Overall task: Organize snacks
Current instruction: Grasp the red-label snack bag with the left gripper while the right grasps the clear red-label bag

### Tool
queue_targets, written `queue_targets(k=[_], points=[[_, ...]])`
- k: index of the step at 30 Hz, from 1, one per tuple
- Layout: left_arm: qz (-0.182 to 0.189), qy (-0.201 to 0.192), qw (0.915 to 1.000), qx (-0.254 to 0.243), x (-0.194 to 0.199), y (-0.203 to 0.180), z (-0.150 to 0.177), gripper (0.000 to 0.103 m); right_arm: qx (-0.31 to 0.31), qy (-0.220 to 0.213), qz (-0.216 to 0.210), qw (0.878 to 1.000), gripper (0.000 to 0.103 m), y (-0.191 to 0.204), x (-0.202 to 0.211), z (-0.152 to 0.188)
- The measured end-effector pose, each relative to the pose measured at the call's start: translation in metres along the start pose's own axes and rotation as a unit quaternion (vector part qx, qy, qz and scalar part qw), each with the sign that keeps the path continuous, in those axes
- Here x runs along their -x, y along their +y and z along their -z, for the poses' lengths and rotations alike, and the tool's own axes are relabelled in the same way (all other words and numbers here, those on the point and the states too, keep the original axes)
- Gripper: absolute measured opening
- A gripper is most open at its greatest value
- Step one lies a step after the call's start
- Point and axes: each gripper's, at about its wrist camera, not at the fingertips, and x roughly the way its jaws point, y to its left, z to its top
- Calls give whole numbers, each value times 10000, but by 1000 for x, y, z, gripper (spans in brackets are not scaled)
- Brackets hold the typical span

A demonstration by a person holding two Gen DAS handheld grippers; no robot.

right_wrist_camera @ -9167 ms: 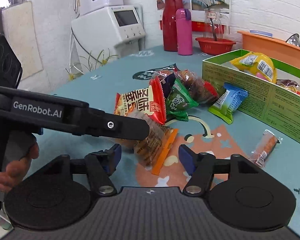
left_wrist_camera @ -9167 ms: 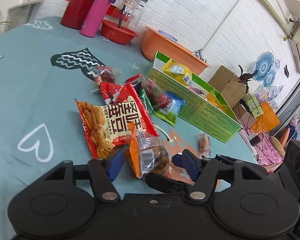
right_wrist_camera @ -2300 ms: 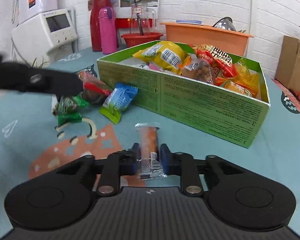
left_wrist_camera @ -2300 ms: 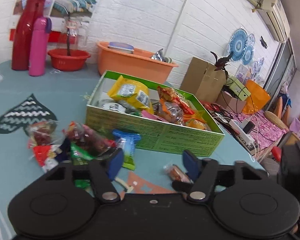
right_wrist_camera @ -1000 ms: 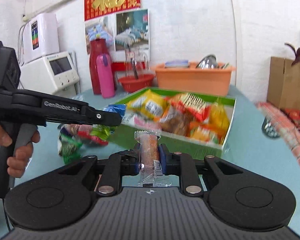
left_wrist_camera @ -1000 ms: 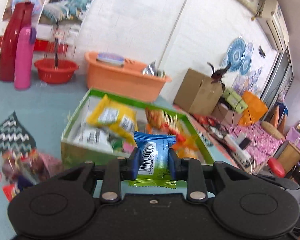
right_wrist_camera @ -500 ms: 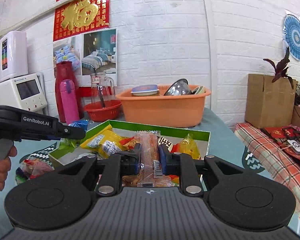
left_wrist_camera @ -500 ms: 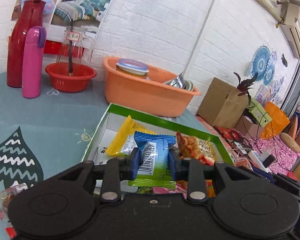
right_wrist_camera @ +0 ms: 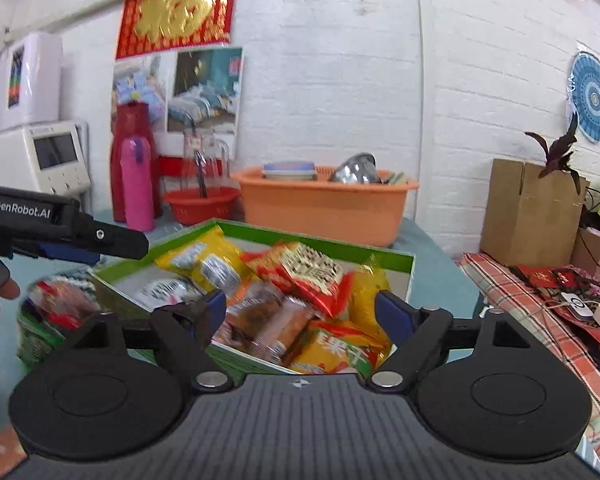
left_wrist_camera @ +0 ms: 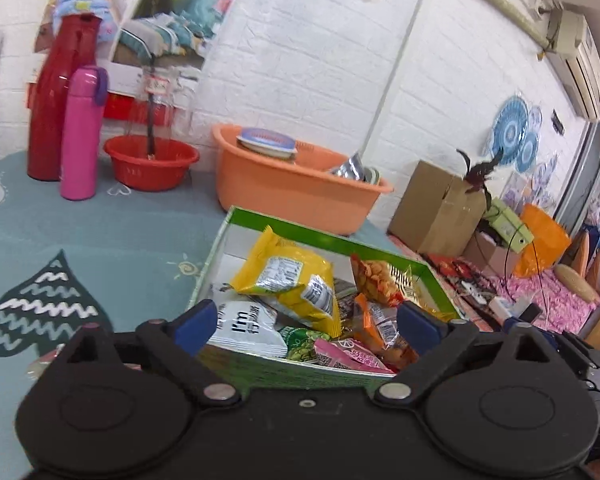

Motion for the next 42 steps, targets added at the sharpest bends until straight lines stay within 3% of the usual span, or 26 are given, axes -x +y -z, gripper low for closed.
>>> queue_targets(k=[5, 9, 16, 20, 22, 23, 24, 26, 30, 32, 33, 34, 36, 39, 42], points=[[-271, -249, 9992, 163, 43, 18, 0, 103, -54, -161, -326, 9993, 103, 15, 30, -14], [-542, -128, 9979, 327, 50, 35, 7, 103, -81, -206, -686, 9974, 103, 30, 47, -14], [-593, 209, 9972, 399, 18, 47, 15, 103, 79, 42, -895, 9959, 103, 53, 53, -2], [-947, 415, 9944, 220, -7, 49, 22, 103, 101, 136, -863, 9961, 103, 56, 55, 2], [-918, 651, 9935, 151, -12, 51, 30, 45, 71, 170, -830, 9964, 103, 53, 56, 4], [-827, 817, 9931, 130, -14, 51, 35, 37, 43, 184, -809, 9965, 103, 52, 56, 5], [-675, 771, 9947, 120, -10, 51, 40, 52, 6, 202, -802, 9966, 103, 51, 54, 6], [-511, 834, 9952, 101, -1, 43, 46, 52, -72, 269, -812, 9963, 103, 49, 51, 8], [212, 1135, 9933, 109, 13, 23, 63, 53, -158, 437, -866, 9952, 103, 50, 46, 16], [518, 1284, 9902, 186, 19, 14, 71, 58, -186, 535, -948, 9939, 103, 51, 45, 22], [621, 1302, 9892, 257, 23, 10, 74, 67, -214, 595, -974, 9932, 103, 50, 45, 25], [738, 1257, 9887, 336, 29, 8, 76, 85, -255, 663, -995, 9925, 103, 49, 45, 29], [834, 1056, 9895, 526, 40, 5, 76, 103, -380, 819, -1046, 9904, 103, 47, 45, 36], [797, 814, 9907, 748, 51, 5, 73, 103, -643, 1092, -1206, 9846, 103, 44, 43, 46], [729, 869, 9894, 913, 51, 7, 76, 103, -923, 1312, -1405, 9770, 103, 47, 41, 53]])
